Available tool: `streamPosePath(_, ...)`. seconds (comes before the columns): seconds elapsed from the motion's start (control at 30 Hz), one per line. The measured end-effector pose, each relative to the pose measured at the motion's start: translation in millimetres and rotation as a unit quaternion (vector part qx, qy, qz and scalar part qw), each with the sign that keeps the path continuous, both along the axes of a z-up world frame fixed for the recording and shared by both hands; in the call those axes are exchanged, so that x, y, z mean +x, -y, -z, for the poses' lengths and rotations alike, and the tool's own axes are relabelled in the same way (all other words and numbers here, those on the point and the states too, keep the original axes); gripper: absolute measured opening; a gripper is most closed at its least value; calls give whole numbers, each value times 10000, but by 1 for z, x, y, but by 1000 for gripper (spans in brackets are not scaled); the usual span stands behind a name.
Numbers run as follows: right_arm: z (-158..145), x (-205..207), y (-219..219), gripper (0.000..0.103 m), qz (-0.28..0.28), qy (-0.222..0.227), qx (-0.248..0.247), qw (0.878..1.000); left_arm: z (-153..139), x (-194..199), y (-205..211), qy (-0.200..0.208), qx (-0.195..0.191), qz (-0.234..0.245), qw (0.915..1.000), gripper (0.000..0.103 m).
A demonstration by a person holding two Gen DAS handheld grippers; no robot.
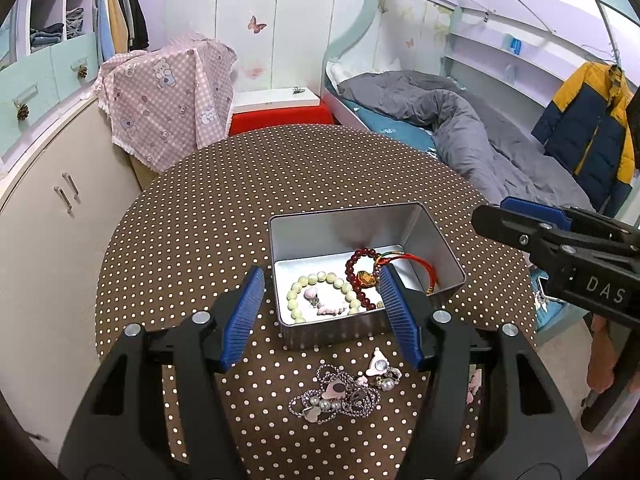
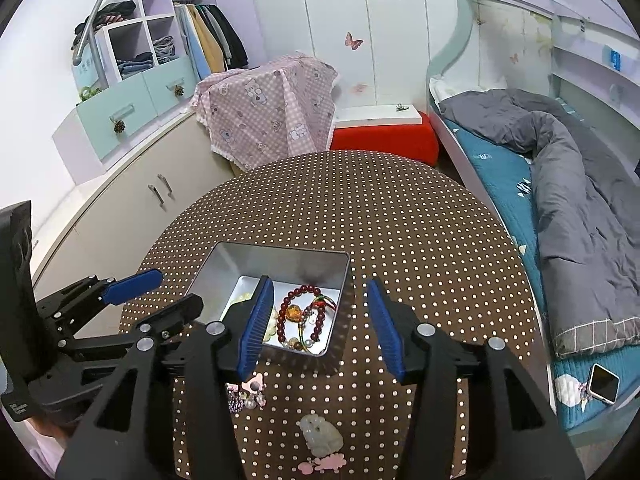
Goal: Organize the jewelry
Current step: 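Withdraw both grippers from the box toward the remaining chains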
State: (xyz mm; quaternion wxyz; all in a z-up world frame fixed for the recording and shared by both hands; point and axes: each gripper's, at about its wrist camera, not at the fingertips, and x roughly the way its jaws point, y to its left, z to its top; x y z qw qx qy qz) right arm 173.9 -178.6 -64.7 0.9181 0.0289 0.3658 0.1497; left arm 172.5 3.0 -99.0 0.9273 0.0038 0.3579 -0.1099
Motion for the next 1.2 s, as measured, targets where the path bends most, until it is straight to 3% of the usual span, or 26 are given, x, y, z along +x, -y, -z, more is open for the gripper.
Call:
streamPosePath(0.5,8,-26,0,59,84,-121,-59,9999,8,-25,-16,-127,-75,-167,9998,62)
streamPosePath(0.67,14,-34,-4,60,66,-207,-105,9997,22,-33,-28,-333,-117,-342,9988,67)
streamPosePath(1.2,61,-43,-24,60,-82,-879,-234,9958,74,-45,-30,-945,16,-286,9951,67)
